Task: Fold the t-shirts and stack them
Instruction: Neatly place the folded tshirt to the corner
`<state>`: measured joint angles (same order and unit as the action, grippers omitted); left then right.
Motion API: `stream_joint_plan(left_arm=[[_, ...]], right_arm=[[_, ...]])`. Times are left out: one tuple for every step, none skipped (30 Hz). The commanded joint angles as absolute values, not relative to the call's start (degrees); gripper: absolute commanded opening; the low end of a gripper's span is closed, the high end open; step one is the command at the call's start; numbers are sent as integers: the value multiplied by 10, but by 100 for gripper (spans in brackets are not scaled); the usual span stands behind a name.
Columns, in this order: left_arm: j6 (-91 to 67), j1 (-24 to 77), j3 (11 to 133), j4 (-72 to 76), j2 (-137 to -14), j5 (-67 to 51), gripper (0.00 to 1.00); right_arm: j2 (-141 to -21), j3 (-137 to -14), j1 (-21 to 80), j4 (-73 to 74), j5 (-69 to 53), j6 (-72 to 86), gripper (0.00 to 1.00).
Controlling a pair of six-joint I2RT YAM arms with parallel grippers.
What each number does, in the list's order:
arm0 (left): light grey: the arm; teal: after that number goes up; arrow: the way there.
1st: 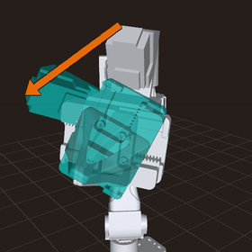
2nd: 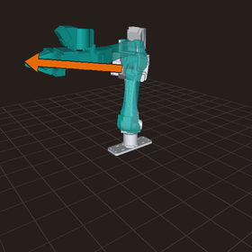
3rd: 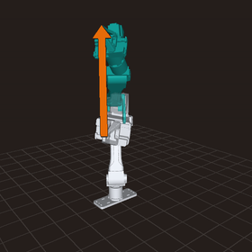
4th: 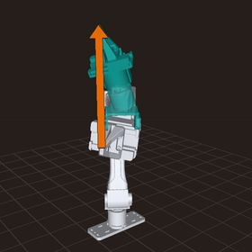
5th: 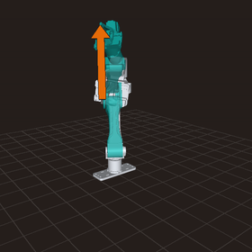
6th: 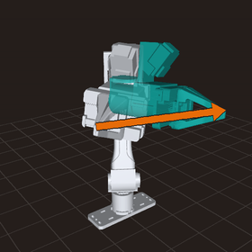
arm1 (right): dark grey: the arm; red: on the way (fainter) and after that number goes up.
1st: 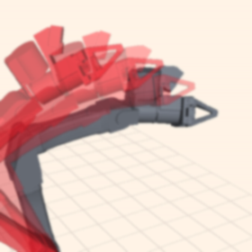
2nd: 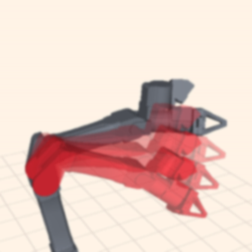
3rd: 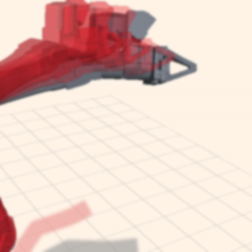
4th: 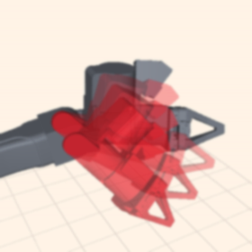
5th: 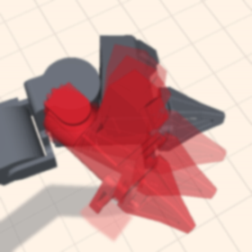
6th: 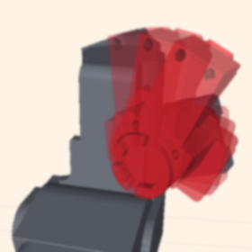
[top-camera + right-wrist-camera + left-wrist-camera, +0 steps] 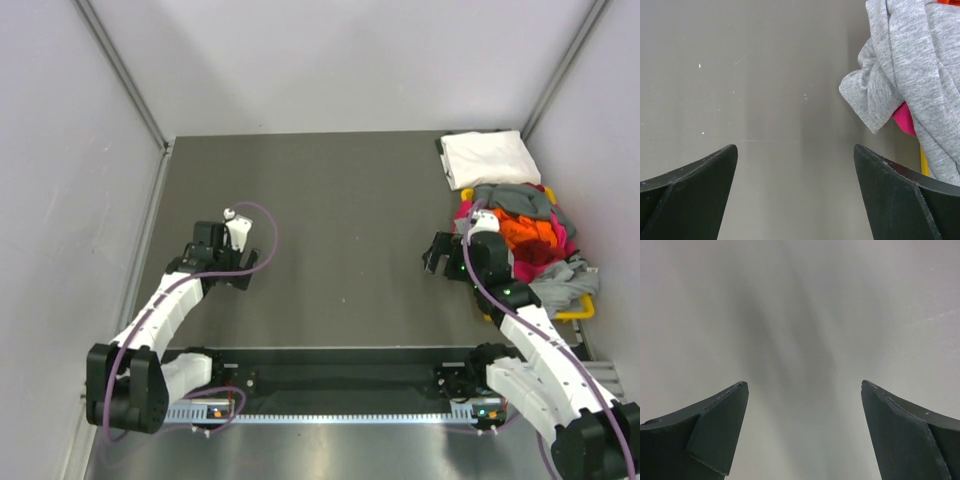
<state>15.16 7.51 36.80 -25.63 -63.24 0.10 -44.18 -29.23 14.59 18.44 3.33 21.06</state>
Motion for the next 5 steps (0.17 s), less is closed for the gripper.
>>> stream_joint_plan(left_arm=[[160,69,357,-229,-627,18,99],[161,68,356,-229,-628,16,99],[161,66,356,-229,-629,14,99],[156,62,357,-225,-632,15,99],[150,61,360,-223,-634,21,99]], right_arm=[[-446,-292,153,156,44,206,100],[-446,-292,153,156,44,206,100],[-446,-293,153,156,45,206,100],[-446,-294,153,156,46,206,100],[-448,-294,153,156,47,206,100]])
